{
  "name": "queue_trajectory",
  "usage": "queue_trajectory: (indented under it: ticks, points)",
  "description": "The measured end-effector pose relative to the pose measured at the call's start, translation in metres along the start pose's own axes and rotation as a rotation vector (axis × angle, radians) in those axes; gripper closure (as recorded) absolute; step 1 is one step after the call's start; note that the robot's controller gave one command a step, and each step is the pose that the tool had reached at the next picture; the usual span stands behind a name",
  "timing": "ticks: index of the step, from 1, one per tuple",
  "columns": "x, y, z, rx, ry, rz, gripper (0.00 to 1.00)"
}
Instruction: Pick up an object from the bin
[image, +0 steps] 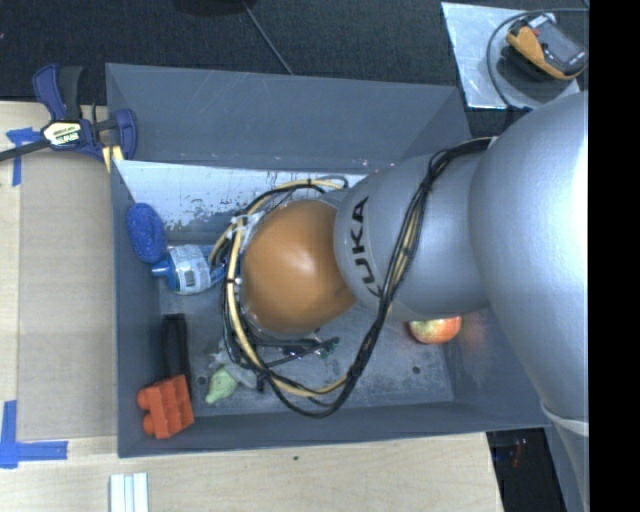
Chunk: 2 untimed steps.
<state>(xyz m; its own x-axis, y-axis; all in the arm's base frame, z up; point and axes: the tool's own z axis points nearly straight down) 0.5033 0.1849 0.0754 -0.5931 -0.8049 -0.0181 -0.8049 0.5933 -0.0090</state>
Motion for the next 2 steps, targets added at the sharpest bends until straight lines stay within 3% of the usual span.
queue_trajectory:
  ticks: [1,2]
  points:
    - [0.007,-0.009,-0.025,-0.006,0.016,-0.024,1.00]
    - [0.002,-0.003,-0.048,0.000,0.007,-0.137,1.00]
